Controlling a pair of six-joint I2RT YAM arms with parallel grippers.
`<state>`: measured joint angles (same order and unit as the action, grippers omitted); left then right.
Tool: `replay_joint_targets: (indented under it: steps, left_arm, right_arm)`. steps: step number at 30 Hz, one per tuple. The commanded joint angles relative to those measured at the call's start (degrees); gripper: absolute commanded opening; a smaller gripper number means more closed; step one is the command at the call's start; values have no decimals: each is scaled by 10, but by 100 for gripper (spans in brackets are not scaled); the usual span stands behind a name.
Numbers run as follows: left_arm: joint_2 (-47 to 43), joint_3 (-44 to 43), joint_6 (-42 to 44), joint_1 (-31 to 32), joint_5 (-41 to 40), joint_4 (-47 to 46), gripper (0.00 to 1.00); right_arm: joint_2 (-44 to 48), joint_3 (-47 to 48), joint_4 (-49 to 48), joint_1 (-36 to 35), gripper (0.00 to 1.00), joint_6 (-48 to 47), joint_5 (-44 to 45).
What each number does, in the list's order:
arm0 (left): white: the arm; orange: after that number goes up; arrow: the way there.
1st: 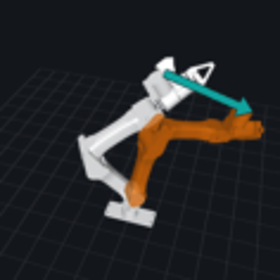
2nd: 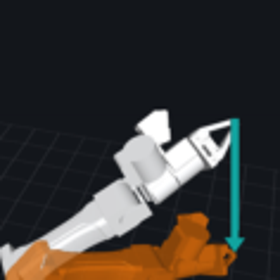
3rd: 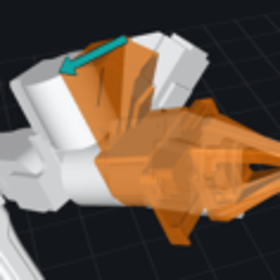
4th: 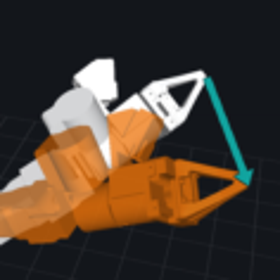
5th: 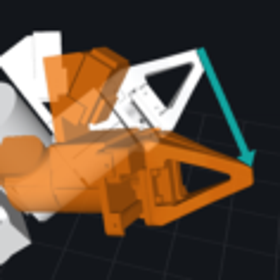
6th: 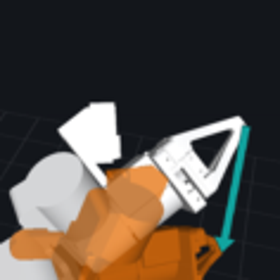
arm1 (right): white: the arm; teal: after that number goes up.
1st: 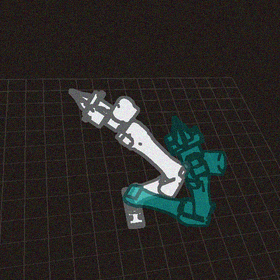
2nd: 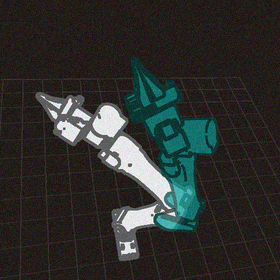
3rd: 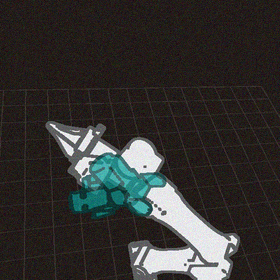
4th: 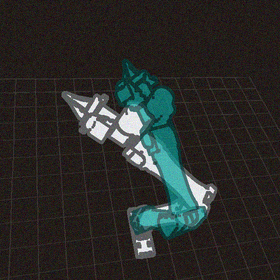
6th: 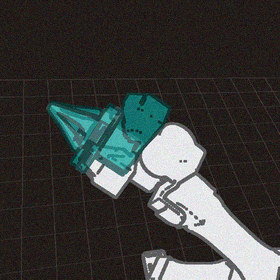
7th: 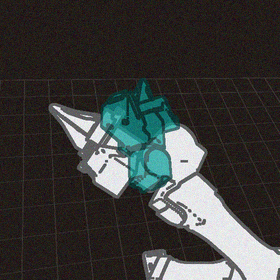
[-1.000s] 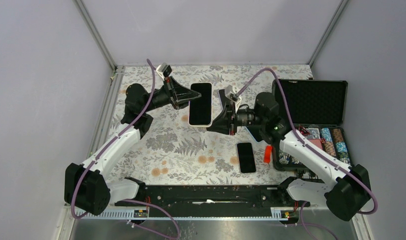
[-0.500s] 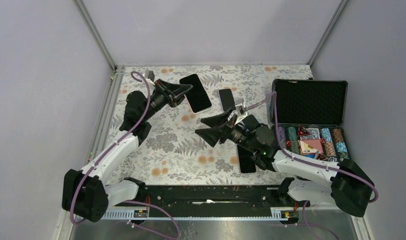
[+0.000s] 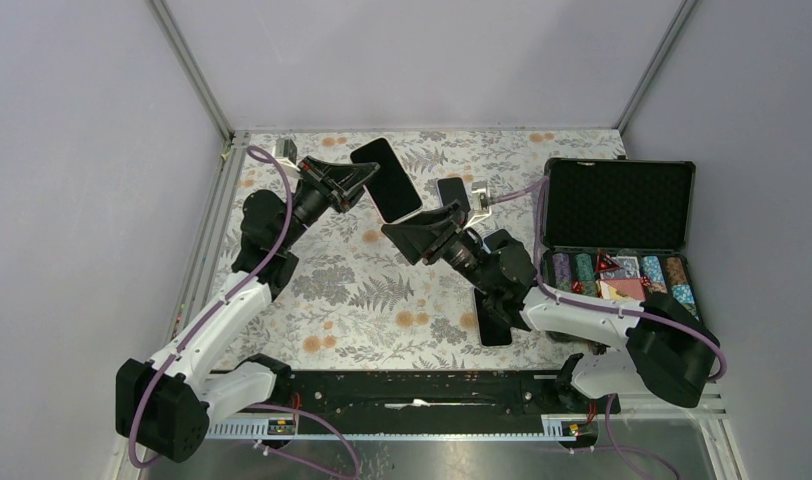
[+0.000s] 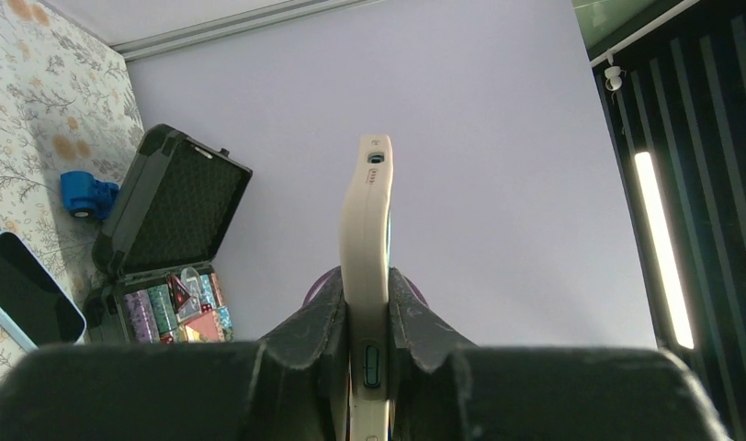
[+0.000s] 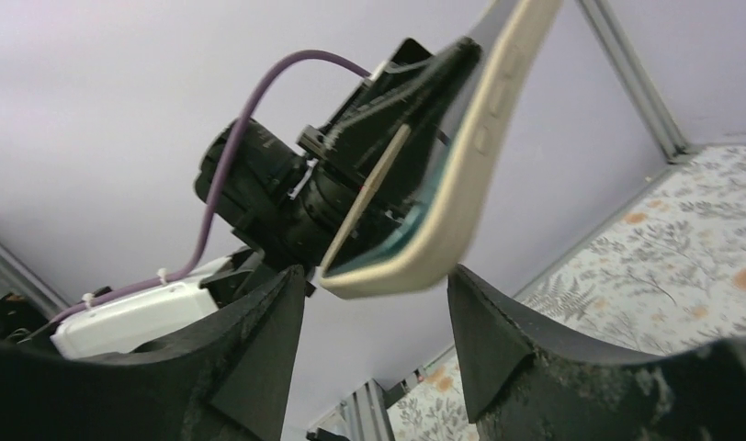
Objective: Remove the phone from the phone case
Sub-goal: Remove the phone case from the phone.
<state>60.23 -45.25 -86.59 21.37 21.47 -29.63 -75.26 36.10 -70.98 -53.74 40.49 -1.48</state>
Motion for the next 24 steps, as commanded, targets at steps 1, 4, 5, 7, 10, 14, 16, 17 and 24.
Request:
replay_joint_targets:
  steps: [1, 4, 5, 7, 10, 14, 16, 17, 24]
  left_arm:
    - [-12, -6, -15, 4, -13, -65, 0]
    - [-14, -6, -15, 4, -15, -64, 0]
    - [-15, -6, -16, 4, -16, -64, 0]
    - [-17, -4, -19, 4, -16, -64, 0]
    - [-19, -1, -29, 4, -17, -63, 0]
    - [-18, -3, -35, 5, -14, -57, 0]
    - [-18, -5, -40, 5, -10, -53, 0]
    - [-17, -6, -43, 6, -9, -52, 0]
    - [-15, -19, -110, 10, 8, -2, 0]
  right_arm:
    - [-11, 30, -91, -4, 67, 7, -24]
    - [-14, 27, -100, -4, 70, 11, -13]
    - [-14, 29, -99, -4, 68, 13, -15]
    - [-15, 30, -99, -4, 61, 18, -15]
    - [-15, 30, -89, -4, 50, 17, -16]
    - [-17, 22, -79, -4, 40, 3, -17]
    - [-19, 19, -73, -4, 34, -4, -18]
    - [-20, 18, -70, -4, 31, -9, -18]
    - [-26, 14, -10, -5, 16, -72, -17]
